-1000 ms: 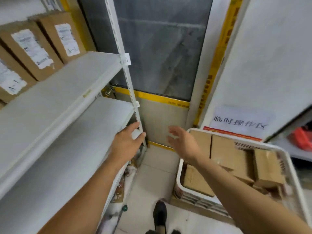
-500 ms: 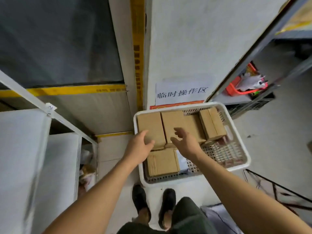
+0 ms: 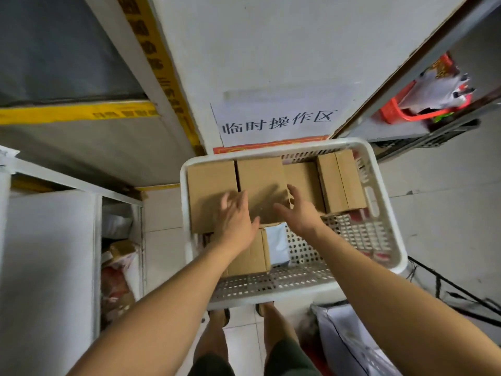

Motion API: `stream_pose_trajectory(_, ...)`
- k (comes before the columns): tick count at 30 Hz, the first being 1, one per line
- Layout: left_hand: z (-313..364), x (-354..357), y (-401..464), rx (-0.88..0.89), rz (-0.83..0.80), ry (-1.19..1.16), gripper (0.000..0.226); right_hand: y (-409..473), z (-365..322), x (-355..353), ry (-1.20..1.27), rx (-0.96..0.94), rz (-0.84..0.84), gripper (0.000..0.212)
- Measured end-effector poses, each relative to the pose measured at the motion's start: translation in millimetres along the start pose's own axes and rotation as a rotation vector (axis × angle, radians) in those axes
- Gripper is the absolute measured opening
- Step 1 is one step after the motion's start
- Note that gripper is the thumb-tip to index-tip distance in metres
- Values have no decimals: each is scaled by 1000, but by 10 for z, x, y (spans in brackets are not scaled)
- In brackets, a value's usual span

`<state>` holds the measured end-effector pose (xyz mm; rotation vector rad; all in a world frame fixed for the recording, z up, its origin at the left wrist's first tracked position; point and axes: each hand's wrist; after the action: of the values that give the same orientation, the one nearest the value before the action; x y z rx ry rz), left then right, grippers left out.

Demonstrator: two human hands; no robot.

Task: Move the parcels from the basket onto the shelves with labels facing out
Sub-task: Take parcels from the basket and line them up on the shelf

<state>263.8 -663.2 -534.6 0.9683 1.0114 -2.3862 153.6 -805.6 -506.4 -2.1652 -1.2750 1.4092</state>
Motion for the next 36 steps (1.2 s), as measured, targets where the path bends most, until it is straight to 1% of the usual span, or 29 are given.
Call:
stream_pose_trajectory(2,0,128,-7,-23,-5,-11,84,111,67,6,44,-2,-34,81)
stream_pose_trajectory(5,68,259,-70,-49,60,-58,85,200,137,15,130,-5,-87,84)
stream_pose_trajectory(7,174,298,-83,-120,116,-185,80,243,168,13,188,-23,-107,83)
stream_pose_trajectory(9,269,311,-69,-227,189,-364,71,298,241,27,243,-27,-120,87)
stream_pose_trajectory(10,304,311,-57,-257,220,-444,66,316,280,16,276,-20,-136,93)
stream_pose_trajectory(12,381,328,-40,-261,243,-578,59,357,364,-25,341,-3,-164,115)
stream_pose_trajectory(14,493,333,-29,-247,226,-726,60,432,450,-70,381,22,-152,133)
stream_pose_trajectory(16,618,338,-10,-250,197,-872,66,539,520,-94,372,35,-134,142)
stream_pose_trajectory(19,706,358,31,-266,184,-868,75,631,549,-117,264,65,-124,155)
stream_pose_trajectory(21,697,381,56,-261,155,-874,78,666,582,-106,198,105,-119,160)
stream_pose_trajectory(24,685,356,56,-225,95,-888,75,735,685,-88,287,123,-113,151)
stream_pose_trajectory(25,670,341,50,-209,93,-880,71,732,700,-95,350,114,-116,146)
stream_pose_trajectory(27,622,282,35,-173,139,-862,63,589,629,-203,485,87,-138,138)
stream_pose_trajectory(31,586,-47,-54,-203,244,-932,54,267,555,-548,662,-26,-325,112)
stream_pose_trajectory(32,575,-141,-91,-236,248,-962,55,183,524,-637,715,-31,-368,110)
stream_pose_trajectory(34,563,-338,-190,-304,217,-1082,63,24,451,-779,821,-17,-451,110)
stream_pose_trajectory(35,542,-424,-243,-326,182,-1156,67,-53,423,-837,864,-30,-508,107)
stream_pose_trajectory(36,523,-500,-306,-323,115,-1236,65,-117,401,-876,908,-51,-577,102)
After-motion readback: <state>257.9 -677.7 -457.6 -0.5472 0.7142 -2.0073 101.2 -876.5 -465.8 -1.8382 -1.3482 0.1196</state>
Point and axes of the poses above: each hand's wrist, its own y-axis towards the middle knuckle, its own x-axis out of the palm, z = x × y, and after that the axes turned 5 degrees about -y, right-handed
